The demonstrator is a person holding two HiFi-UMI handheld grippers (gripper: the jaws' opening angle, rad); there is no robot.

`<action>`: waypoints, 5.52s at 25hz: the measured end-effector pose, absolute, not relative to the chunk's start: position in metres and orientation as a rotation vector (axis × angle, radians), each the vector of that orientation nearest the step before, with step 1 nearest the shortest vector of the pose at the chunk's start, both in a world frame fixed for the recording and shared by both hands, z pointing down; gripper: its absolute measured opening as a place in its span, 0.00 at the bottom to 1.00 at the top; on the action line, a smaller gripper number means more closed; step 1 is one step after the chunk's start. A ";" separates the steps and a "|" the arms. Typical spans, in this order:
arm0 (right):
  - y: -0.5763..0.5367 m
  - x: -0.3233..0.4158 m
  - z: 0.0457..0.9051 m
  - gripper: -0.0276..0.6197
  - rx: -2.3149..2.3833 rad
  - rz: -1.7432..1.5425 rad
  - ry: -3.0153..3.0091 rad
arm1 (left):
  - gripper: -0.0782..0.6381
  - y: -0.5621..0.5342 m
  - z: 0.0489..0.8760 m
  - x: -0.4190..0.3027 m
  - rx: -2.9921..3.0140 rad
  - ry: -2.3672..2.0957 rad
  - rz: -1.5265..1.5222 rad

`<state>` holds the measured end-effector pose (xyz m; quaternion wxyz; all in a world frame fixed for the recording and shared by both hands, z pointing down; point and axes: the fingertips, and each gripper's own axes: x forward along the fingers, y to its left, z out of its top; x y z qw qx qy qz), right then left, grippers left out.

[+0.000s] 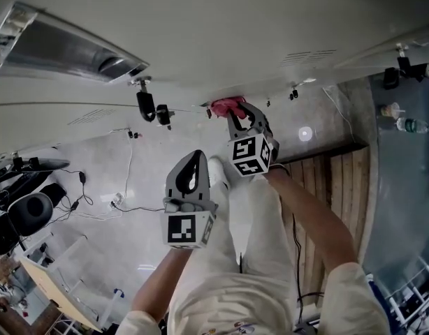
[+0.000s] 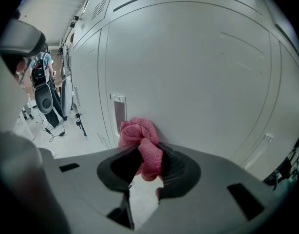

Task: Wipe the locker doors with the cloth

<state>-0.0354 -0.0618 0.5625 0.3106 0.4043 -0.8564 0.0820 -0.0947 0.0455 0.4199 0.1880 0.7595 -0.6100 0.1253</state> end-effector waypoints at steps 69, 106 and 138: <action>-0.040 -0.048 0.637 0.20 0.946 0.186 -2.177 | 0.12 0.029 0.527 -0.112 2.051 -1.726 0.301; -0.071 -0.023 0.669 0.21 1.006 0.220 -2.096 | 0.12 0.032 0.535 -0.095 2.082 -1.667 0.329; -0.111 0.093 0.637 0.21 1.056 0.144 -1.998 | 0.12 0.012 0.509 -0.035 2.161 -1.590 0.346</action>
